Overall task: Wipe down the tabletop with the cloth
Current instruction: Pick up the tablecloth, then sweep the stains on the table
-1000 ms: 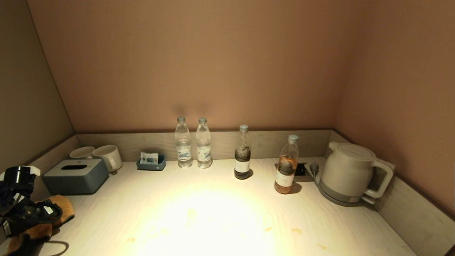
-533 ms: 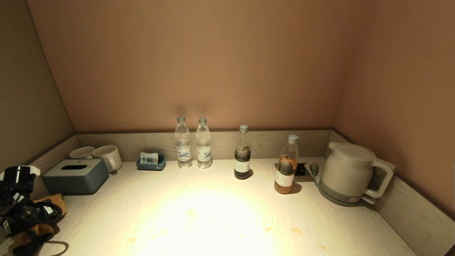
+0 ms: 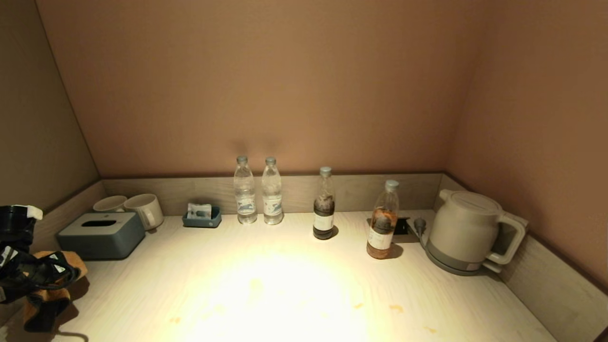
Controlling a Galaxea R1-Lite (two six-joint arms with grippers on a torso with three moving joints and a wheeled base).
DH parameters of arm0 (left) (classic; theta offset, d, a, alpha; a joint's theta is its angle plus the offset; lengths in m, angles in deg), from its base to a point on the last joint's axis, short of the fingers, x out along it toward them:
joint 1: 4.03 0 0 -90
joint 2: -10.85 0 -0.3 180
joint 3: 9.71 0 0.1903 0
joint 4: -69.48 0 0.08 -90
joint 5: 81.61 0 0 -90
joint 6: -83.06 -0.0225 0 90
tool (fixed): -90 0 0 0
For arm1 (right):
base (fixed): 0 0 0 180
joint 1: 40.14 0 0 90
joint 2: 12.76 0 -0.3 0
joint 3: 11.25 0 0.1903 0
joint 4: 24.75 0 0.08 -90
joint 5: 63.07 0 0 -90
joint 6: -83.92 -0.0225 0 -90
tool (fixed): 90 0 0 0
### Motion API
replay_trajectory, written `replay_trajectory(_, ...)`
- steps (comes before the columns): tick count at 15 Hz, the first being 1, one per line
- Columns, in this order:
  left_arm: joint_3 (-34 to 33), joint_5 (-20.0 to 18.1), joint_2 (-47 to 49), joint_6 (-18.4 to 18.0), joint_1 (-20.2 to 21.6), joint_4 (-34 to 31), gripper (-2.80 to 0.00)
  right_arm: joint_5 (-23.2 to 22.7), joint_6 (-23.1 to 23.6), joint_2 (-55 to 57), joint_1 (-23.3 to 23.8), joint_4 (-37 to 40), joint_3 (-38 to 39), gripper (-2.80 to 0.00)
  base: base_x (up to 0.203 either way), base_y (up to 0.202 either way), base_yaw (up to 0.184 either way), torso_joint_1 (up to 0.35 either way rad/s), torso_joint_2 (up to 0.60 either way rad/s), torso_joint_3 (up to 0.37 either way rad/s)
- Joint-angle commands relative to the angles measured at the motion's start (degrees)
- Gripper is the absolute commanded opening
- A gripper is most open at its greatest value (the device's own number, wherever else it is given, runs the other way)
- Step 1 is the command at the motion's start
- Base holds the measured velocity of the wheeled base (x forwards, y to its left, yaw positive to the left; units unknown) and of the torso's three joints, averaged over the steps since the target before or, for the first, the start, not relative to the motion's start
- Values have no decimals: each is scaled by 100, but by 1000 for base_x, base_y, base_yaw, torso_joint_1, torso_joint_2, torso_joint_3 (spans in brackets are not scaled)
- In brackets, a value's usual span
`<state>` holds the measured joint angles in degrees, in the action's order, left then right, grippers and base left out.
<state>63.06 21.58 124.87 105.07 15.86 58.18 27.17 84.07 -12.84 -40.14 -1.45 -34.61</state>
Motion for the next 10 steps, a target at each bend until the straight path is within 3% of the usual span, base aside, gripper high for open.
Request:
replay_trajectory(1,-146,-12,-576,13,-131,23,-280,2,2,7,0,-1,0,-280,0,0,0,0,0,0)
replay_trajectory(4,-537,-278,-2043,8,-664,17,-280,2,2,7,0,-1,0,-280,0,0,0,0,0,0)
replay_trajectory(5,-719,-425,-2586,2,-1015,14,-280,2,2,7,9,-1,0,-280,0,0,0,0,0,0)
replay_trajectory(7,-1117,-738,-3127,-24,-1766,29,-280,2,2,7,0,-1,0,-280,0,0,0,0,0,0)
replay_trajectory(8,-1240,-880,-3149,-39,-1892,41,-280,2,2,7,0,-1,0,-280,0,0,0,0,0,0)
replay_trajectory(9,-1307,-1069,-3112,-49,-1930,50,-280,2,2,7,0,-1,0,-280,0,0,0,0,0,0)
replay_trajectory(10,-1391,-1650,-3024,-105,-1967,62,-280,2,2,7,0,-1,0,-280,0,0,0,0,0,0)
